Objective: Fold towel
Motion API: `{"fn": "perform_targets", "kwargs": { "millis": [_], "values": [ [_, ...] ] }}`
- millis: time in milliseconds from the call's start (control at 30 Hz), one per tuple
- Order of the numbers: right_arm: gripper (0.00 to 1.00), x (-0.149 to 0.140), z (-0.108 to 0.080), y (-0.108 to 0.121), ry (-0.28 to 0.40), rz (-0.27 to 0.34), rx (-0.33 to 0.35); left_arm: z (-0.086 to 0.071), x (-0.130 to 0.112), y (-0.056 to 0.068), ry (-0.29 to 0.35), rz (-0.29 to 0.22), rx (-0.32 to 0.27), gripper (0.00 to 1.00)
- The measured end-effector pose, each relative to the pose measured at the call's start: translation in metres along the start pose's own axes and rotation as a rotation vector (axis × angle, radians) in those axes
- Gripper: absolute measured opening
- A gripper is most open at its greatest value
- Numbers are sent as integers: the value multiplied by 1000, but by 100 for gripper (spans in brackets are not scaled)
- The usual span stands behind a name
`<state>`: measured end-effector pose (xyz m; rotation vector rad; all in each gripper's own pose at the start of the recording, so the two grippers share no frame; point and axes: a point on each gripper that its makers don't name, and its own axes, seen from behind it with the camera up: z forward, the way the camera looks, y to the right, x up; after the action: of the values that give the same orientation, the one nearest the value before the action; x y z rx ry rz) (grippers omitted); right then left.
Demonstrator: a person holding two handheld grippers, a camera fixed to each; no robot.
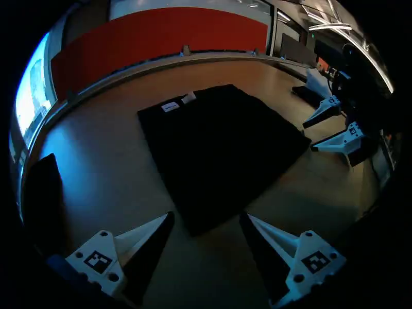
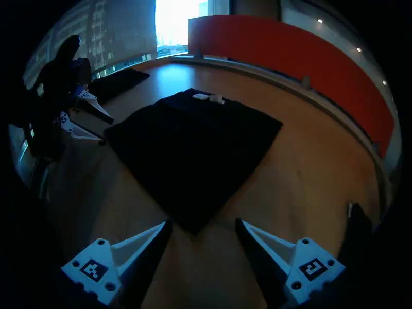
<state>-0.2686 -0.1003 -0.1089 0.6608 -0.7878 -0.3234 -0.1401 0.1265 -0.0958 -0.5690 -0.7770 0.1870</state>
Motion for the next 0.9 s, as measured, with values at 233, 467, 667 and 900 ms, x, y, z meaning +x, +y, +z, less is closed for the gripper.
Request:
{"fn": "perform_targets", "kwargs": {
  "millis": [233,467,667,900],
  "values": [
    [89,1,2,-1,2,-4,6,1,-4,0,-11,0,5,92],
    [81,1,4,-4,-3,-12,15,2,-5,-1,-17,-3,13,88],
    [70,2,5,-6,-2,-2,21,2,-6,-6,-25,-9,32,76],
    [51,1,5,-8,0,-6,28,3,-6,-6,-29,-12,44,65]
  ]
}}
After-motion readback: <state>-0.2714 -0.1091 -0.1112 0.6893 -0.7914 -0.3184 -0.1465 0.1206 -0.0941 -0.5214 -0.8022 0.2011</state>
